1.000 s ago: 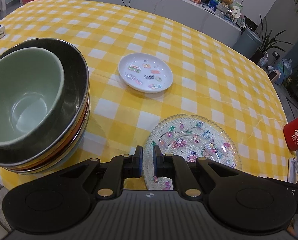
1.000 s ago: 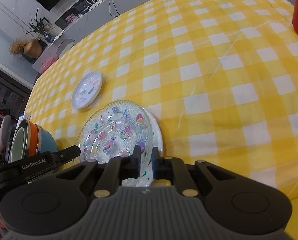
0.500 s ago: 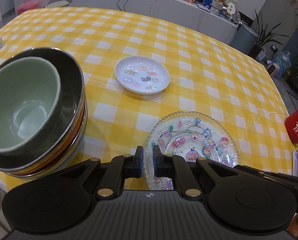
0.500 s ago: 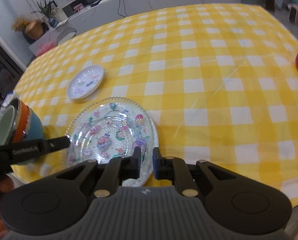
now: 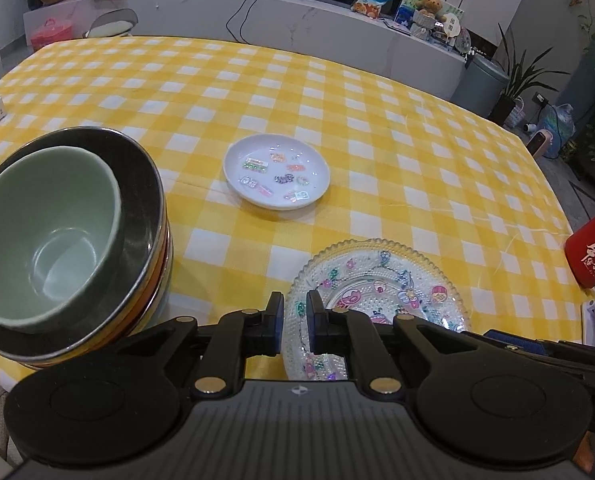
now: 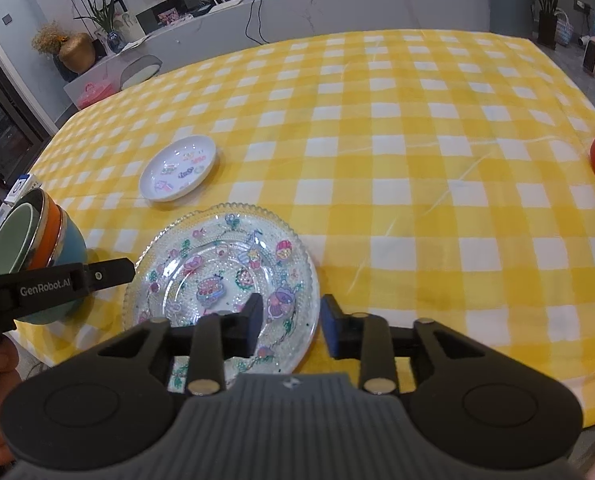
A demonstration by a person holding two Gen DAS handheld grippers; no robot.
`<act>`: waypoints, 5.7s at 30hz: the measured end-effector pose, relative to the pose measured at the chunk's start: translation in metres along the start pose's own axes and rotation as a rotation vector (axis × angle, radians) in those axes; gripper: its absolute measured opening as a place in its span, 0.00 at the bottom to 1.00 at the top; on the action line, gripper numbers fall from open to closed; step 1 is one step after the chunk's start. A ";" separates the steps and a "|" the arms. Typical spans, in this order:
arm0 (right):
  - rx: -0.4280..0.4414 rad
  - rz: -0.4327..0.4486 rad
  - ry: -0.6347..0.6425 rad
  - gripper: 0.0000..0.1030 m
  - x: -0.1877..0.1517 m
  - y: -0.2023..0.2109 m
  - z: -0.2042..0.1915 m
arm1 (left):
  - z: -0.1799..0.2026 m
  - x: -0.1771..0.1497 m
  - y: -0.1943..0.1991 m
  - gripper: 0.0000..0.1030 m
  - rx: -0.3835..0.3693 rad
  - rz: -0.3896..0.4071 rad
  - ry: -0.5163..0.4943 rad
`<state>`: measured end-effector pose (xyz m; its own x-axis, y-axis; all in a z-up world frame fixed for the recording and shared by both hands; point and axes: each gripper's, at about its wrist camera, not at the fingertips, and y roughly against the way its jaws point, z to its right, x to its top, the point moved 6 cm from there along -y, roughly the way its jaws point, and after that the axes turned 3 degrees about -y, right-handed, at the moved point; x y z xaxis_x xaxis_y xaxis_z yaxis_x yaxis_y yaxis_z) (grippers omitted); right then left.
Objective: Organize plates and bowls
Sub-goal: 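Open both tools and lift them off the glass plate, then move both tools to the small white sticker plate, then close both tools on the rim of the small sticker plate, then carry the sticker plate with both tools and lower it onto the glass plate, then open both tools and lift them off the sticker plate, then move both tools to the nested bowl stack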
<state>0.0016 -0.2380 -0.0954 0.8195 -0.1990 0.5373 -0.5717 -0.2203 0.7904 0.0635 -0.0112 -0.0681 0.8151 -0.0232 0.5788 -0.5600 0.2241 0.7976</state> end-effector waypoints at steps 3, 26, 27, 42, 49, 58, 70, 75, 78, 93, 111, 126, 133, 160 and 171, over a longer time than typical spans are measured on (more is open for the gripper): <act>0.003 0.003 -0.009 0.41 0.001 0.001 0.001 | 0.002 0.001 0.000 0.17 -0.006 0.006 -0.007; 0.083 0.096 -0.154 0.61 0.007 0.016 0.022 | 0.018 0.006 0.022 0.22 -0.026 0.095 -0.120; 0.087 0.106 -0.174 0.61 0.006 0.019 0.026 | 0.017 0.006 0.023 0.22 -0.025 0.099 -0.121; 0.068 0.202 -0.233 0.58 0.016 0.023 0.019 | -0.006 0.038 0.034 0.27 -0.102 0.077 -0.108; 0.073 0.113 -0.215 0.55 0.036 -0.003 -0.012 | -0.017 0.087 0.023 0.27 -0.108 -0.054 -0.176; 0.098 0.002 -0.208 0.44 0.074 -0.053 -0.051 | -0.036 0.130 -0.025 0.27 -0.029 -0.172 -0.318; 0.082 -0.098 -0.277 0.37 0.107 -0.121 -0.059 | -0.057 0.148 -0.107 0.27 -0.038 -0.367 -0.279; 0.094 -0.097 -0.289 0.33 0.114 -0.129 -0.061 | -0.055 0.142 -0.124 0.27 -0.050 -0.398 -0.279; 0.104 -0.110 -0.296 0.21 0.113 -0.131 -0.060 | -0.053 0.141 -0.129 0.26 -0.050 -0.407 -0.280; 0.127 -0.079 -0.326 0.00 0.106 -0.111 -0.056 | -0.040 0.129 -0.098 0.03 -0.096 -0.372 -0.251; 0.075 -0.047 -0.316 0.00 0.035 -0.002 -0.013 | 0.021 0.042 -0.017 0.02 -0.175 -0.351 -0.151; 0.093 -0.024 -0.358 0.03 0.011 -0.010 0.003 | 0.010 0.004 -0.031 0.03 -0.138 -0.347 0.013; 0.084 -0.022 -0.352 0.02 0.010 -0.014 0.005 | 0.011 0.005 -0.032 0.03 -0.127 -0.335 0.003; 0.010 0.123 -0.121 0.56 0.013 0.019 -0.032 | 0.005 0.017 0.037 0.54 -0.063 -0.089 -0.155; 0.114 0.131 -0.101 0.77 0.022 0.037 -0.095 | -0.067 0.053 0.103 0.64 0.024 0.080 -0.028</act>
<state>0.0017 -0.1596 -0.0264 0.7328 -0.3264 0.5970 -0.6789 -0.2915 0.6740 0.0586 0.0764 0.0333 0.7634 -0.0337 0.6450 -0.6267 0.2026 0.7524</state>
